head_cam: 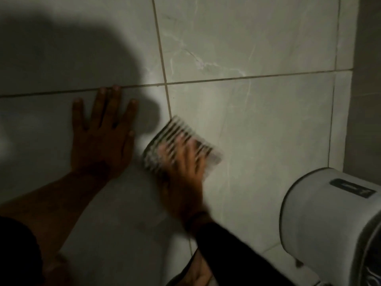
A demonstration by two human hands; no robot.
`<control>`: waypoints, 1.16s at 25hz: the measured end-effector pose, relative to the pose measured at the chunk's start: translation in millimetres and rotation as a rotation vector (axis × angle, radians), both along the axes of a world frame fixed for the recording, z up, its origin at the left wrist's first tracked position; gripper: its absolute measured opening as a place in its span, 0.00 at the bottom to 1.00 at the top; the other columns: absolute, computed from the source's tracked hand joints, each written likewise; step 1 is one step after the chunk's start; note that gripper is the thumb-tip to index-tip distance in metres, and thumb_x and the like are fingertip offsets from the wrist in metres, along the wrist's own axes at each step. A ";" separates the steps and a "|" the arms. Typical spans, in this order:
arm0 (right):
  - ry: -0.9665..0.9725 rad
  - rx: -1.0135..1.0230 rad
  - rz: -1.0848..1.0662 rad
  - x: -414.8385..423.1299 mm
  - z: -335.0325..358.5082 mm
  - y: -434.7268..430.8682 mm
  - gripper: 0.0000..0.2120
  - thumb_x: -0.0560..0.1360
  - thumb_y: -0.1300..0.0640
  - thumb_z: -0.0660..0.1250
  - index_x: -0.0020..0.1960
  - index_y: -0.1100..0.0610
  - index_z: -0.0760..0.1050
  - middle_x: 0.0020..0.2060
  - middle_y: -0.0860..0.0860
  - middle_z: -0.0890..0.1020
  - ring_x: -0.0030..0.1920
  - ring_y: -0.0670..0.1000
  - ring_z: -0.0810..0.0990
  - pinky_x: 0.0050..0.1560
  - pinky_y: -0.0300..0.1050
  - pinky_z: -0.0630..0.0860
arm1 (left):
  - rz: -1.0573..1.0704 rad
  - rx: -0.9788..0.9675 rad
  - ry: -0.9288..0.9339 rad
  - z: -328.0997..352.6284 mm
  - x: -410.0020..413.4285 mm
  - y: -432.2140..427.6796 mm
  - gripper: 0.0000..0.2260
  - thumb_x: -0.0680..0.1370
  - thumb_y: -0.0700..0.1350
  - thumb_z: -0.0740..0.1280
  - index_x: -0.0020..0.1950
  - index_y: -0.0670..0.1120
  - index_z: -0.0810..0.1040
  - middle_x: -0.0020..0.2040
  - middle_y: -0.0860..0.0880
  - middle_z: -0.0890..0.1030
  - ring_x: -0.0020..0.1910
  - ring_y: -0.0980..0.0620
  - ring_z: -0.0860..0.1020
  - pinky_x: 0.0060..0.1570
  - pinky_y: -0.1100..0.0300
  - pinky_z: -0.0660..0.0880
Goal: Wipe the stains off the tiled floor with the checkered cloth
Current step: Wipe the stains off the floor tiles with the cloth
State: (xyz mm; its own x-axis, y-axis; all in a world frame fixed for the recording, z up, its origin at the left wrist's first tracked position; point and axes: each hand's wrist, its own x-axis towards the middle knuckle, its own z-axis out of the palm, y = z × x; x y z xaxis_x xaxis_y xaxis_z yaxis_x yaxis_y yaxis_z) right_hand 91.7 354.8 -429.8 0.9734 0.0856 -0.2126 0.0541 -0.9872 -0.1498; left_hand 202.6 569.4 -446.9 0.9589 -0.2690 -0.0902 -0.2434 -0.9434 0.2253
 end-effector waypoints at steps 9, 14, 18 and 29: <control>-0.014 -0.093 -1.071 30.1 9.6 -162.1 0.39 0.81 0.42 0.52 0.84 0.65 0.56 0.85 0.64 0.55 0.86 0.68 0.53 0.84 0.71 0.48 | -0.012 0.003 0.016 2.5 1.7 0.2 0.31 0.85 0.55 0.52 0.89 0.51 0.55 0.90 0.41 0.52 0.89 0.36 0.51 0.82 0.28 0.43; -0.057 -0.094 -0.473 -28.2 5.2 8.4 0.33 0.83 0.41 0.55 0.85 0.51 0.55 0.85 0.62 0.58 0.86 0.67 0.53 0.83 0.71 0.47 | -0.016 0.049 0.049 12.1 -0.9 -2.7 0.31 0.85 0.55 0.52 0.89 0.52 0.55 0.90 0.40 0.52 0.88 0.35 0.52 0.81 0.27 0.45; 0.179 0.510 -0.498 -51.8 46.8 116.4 0.32 0.81 0.46 0.59 0.84 0.43 0.59 0.87 0.53 0.51 0.87 0.56 0.42 0.83 0.56 0.31 | -0.033 0.084 0.165 35.8 2.0 -7.2 0.30 0.86 0.54 0.53 0.89 0.51 0.55 0.89 0.38 0.53 0.89 0.35 0.51 0.82 0.30 0.46; 0.053 2.150 -1.733 -19.9 313.5 -29.4 0.27 0.77 0.39 0.63 0.63 0.56 0.86 0.64 0.58 0.87 0.62 0.61 0.87 0.64 0.62 0.84 | 0.924 -0.863 1.305 308.1 -72.2 -90.5 0.18 0.84 0.62 0.62 0.58 0.48 0.79 0.62 0.50 0.83 0.64 0.44 0.80 0.76 0.38 0.70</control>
State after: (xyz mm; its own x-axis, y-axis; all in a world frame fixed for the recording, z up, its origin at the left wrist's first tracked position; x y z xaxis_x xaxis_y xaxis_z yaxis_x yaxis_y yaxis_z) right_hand 71.7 325.5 -116.3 0.4550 -0.2114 -0.8651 -0.1050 0.9519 -0.2878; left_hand 130.3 478.9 -138.8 0.2458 -0.1234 -0.9614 0.9460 -0.1857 0.2657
